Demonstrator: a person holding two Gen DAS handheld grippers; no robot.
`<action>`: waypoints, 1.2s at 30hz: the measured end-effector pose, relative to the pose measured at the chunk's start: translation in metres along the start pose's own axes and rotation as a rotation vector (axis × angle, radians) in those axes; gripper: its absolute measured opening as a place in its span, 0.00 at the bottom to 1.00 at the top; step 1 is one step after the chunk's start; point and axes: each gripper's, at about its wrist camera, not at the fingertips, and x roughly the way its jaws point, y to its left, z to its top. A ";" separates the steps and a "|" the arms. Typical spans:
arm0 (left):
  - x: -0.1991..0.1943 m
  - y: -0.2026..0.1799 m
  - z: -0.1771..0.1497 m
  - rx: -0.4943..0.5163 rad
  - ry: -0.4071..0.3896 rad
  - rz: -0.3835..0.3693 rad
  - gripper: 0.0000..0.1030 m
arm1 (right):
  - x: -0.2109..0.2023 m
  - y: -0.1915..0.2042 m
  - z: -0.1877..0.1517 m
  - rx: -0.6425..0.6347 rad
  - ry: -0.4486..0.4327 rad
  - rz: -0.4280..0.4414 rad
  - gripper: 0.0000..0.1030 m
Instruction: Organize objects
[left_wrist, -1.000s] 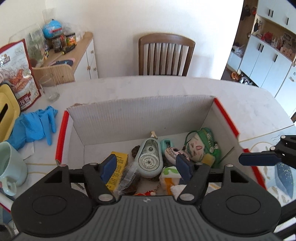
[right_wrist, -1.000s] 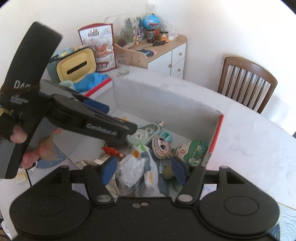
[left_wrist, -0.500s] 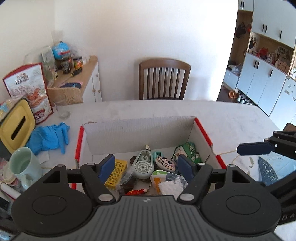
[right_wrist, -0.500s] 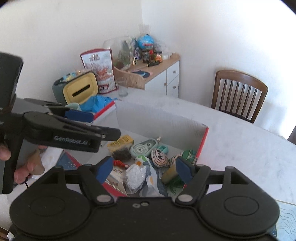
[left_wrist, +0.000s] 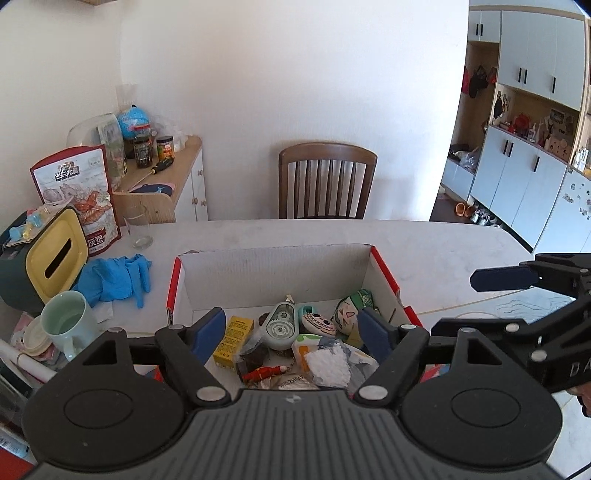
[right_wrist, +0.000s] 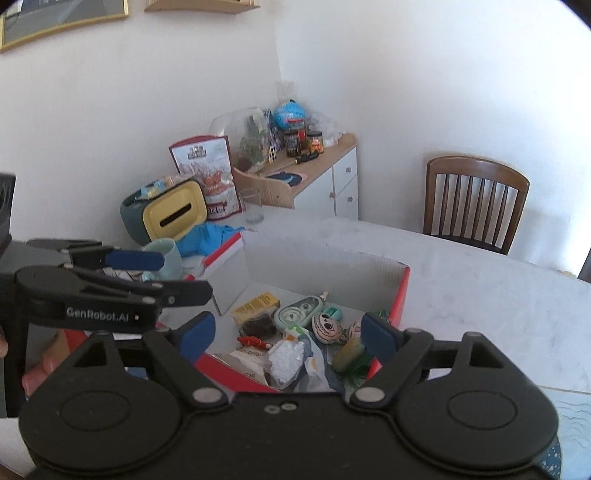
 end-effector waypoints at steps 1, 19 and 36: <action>-0.003 0.000 -0.001 -0.002 -0.004 -0.002 0.79 | -0.003 0.000 -0.001 0.002 -0.007 0.000 0.85; -0.019 -0.008 -0.016 -0.027 -0.037 0.044 0.99 | -0.032 -0.010 -0.015 0.046 -0.076 0.036 0.99; -0.042 -0.036 -0.030 0.008 -0.109 0.038 1.00 | -0.053 -0.015 -0.033 0.095 -0.097 0.029 0.99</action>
